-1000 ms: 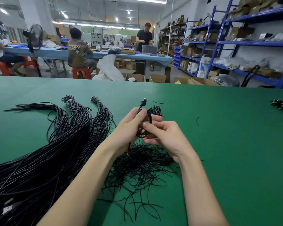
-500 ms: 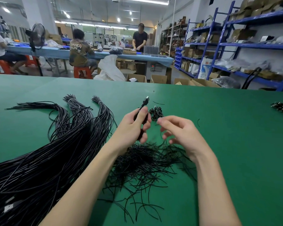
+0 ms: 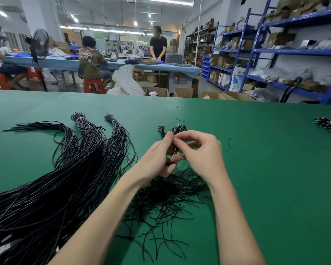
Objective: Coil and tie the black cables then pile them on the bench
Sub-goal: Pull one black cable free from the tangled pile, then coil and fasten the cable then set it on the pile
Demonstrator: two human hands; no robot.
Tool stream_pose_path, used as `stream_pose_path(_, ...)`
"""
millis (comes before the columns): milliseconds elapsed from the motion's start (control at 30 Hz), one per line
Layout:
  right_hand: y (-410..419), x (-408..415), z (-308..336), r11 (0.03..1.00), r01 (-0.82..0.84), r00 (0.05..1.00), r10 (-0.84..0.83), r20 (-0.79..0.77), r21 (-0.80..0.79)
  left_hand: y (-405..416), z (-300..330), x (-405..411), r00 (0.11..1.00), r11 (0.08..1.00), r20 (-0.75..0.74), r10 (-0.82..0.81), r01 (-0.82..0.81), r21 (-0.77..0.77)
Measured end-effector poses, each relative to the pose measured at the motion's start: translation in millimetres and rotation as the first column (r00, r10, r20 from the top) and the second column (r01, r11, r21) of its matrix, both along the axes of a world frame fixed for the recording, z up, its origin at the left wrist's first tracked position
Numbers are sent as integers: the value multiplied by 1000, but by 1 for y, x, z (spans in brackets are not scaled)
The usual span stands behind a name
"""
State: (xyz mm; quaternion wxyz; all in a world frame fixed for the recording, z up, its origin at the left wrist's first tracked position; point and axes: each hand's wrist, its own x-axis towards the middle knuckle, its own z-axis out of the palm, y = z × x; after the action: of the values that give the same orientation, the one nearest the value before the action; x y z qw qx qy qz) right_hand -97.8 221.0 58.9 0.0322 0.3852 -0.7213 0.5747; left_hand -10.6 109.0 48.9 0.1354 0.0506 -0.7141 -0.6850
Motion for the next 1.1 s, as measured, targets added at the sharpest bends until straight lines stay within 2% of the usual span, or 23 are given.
stream_pose_path(133,-3,4,-1,999,20,999,-21,-38,-34,-4,0,3,997,994,-28,-74,76,75)
stream_pose_path(200,-5,4,-1,999,13,1000,-12,18,-51,-7,0,3,989,976,-41,-144,149,161)
stream_pose_path(267,-6,3,-1,998,-4,994,11,110,-66,-9,1,2,980,926,-73,-188,201,318)
stream_pose_path(333,-6,3,-2,997,-11,977,28,212,-81,-8,0,2,984,893,-74,-165,181,413)
stream_pose_path(400,-5,1,-3,997,-3,958,24,286,-73,-6,-2,2,987,888,-53,-149,157,433)
stream_pose_path(467,-6,0,-3,998,-12,934,35,355,-66,-5,-2,4,989,907,-12,-150,143,396)
stream_pose_path(600,-2,0,0,995,-99,902,99,420,-20,-2,-1,5,997,993,29,-74,71,90)
stream_pose_path(700,1,0,-2,981,-192,845,176,505,-20,1,-1,4,998,998,14,-56,57,-25)
stream_pose_path(767,3,-2,-6,952,-266,756,303,579,-151,1,0,4,996,996,26,-86,87,-16)
stream_pose_path(833,8,-6,-11,908,-327,678,418,605,-260,0,1,4,988,988,69,-138,133,73)
stream_pose_path(900,12,-8,-14,884,-356,643,467,607,-302,-1,3,4,978,972,126,-167,142,186)
stream_pose_path(933,13,-9,-14,888,-353,651,460,603,-296,-1,3,4,976,972,156,-154,121,200)
stream_pose_path(1033,9,-9,-13,941,-271,765,338,548,-202,0,1,1,982,996,187,-33,16,93)
stream_pose_path(1100,5,-7,-12,945,-247,777,325,539,-214,0,-1,0,987,998,158,7,-16,53)
